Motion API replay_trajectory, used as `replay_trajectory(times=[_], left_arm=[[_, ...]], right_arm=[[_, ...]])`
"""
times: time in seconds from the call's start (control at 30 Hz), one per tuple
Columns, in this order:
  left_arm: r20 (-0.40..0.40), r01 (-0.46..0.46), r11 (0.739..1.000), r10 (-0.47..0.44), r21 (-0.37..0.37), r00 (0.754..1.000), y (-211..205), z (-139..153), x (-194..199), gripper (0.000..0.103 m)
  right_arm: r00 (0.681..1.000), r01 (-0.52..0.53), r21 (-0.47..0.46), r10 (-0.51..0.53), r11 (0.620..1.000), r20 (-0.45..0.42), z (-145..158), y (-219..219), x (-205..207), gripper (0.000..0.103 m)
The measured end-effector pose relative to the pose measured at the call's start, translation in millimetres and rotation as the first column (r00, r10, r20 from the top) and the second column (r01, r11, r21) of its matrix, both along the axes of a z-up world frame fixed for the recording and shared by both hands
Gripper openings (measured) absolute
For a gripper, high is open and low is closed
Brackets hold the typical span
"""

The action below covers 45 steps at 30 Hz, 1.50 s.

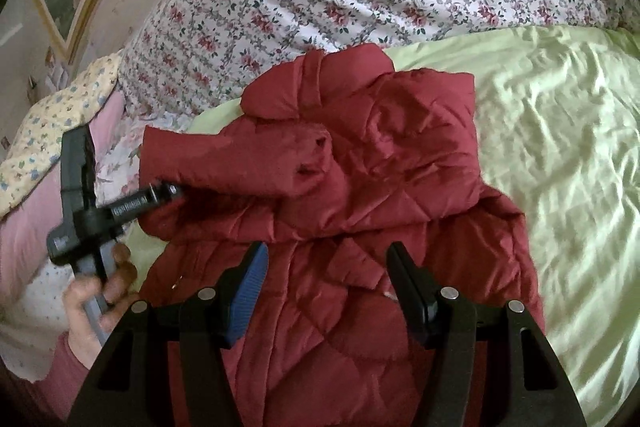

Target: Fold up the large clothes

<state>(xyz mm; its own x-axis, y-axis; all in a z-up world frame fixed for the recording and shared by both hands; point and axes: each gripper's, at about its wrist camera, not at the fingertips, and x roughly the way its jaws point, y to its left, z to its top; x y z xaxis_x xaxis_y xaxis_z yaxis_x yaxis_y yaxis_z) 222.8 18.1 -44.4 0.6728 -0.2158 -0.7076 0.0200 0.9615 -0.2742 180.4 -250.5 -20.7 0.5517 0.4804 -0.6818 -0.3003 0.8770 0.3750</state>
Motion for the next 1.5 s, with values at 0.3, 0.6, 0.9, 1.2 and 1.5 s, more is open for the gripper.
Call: replay_trajectory(times=[0.3,0.6,0.9,1.2,1.5], left_arm=[[-0.034,-0.009,1.000,0.010,0.011,0.999,-10,-17,0,0.011],[-0.067,0.006,1.000,-0.006,-0.012,0.998,-8,-16,6,0.016],[-0.127,0.076,0.993,-0.087,-0.095,0.988,-5,-12,-3,0.036],[-0.008,0.053,0.997,-0.054,-0.049,0.999,6,17,-23,0.077],[0.021,-0.077,0.997,0.077,0.026,0.997,61,27,11,0.077]], right_arm=[[0.993,-0.001,0.199,0.024,0.980,-0.117,-23,2,79,0.071],[0.950,0.023,0.354,0.090,0.935,-0.298,-76,25,129,0.034],[0.978,0.040,0.333,0.031,0.942,-0.207,-50,14,122,0.008],[0.994,0.097,0.199,-0.083,0.975,-0.074,-14,-13,112,0.007],[0.992,0.111,0.114,-0.103,0.987,-0.074,-31,-28,107,0.007]])
